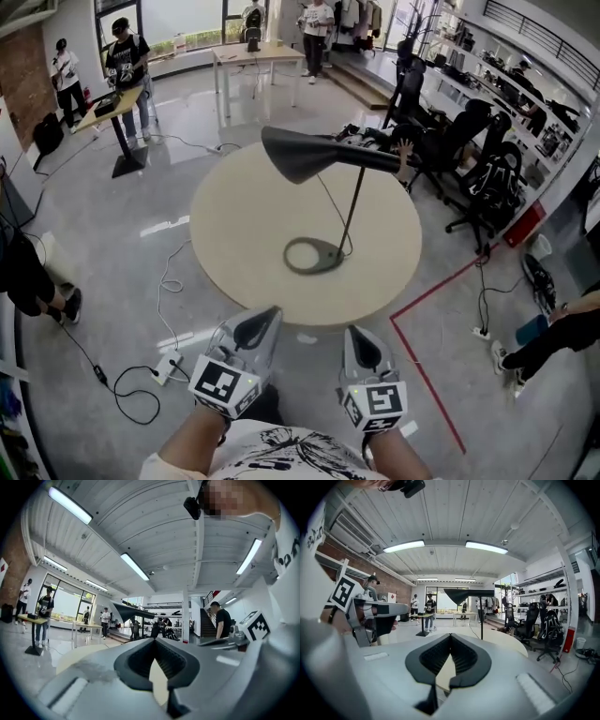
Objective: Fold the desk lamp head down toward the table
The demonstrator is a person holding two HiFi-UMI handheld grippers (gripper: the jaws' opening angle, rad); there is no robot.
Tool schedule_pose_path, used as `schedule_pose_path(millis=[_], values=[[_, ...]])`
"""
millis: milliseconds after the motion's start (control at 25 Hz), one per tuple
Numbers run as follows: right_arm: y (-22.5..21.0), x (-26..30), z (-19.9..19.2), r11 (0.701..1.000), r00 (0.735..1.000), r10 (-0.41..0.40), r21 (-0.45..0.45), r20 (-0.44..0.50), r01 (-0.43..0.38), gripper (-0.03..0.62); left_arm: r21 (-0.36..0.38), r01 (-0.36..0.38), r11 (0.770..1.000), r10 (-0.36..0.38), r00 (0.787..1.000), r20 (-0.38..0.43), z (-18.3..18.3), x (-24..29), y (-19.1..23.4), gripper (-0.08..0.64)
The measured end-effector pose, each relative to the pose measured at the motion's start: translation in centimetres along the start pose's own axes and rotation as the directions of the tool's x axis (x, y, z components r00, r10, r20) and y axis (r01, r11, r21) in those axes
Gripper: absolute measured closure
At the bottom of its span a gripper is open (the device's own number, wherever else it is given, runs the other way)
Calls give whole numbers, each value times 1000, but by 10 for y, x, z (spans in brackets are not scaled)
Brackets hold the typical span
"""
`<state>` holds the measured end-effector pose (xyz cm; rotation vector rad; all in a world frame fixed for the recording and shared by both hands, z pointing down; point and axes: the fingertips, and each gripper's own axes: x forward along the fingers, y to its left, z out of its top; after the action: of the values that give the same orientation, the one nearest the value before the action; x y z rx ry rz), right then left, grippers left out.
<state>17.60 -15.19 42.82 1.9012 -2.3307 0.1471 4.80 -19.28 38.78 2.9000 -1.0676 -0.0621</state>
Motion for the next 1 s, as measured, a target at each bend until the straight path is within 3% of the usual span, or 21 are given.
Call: schedule_pose_path(millis=[120,400,560,760,1000], values=[[-18,32,15,999,999,-52,5,6,52,583,52,30,998,-31,999,22,21,28,33,554],[-14,113,61,996,994,-84,17,64,83,583,53,46,997,-51,995,91,59,71,111,554],[-16,148,87,994,988,-108,14,115,107,583,114,81,990,-100,981,166,96,96,141,554],[-14,171,104,994,989,-105,47,103,100,583,180,80,980,-123,963,241,137,119,162,554],[-16,193,107,992,986,-127,4,106,127,583,125,166,978,-192,954,232,146,151,177,554]])
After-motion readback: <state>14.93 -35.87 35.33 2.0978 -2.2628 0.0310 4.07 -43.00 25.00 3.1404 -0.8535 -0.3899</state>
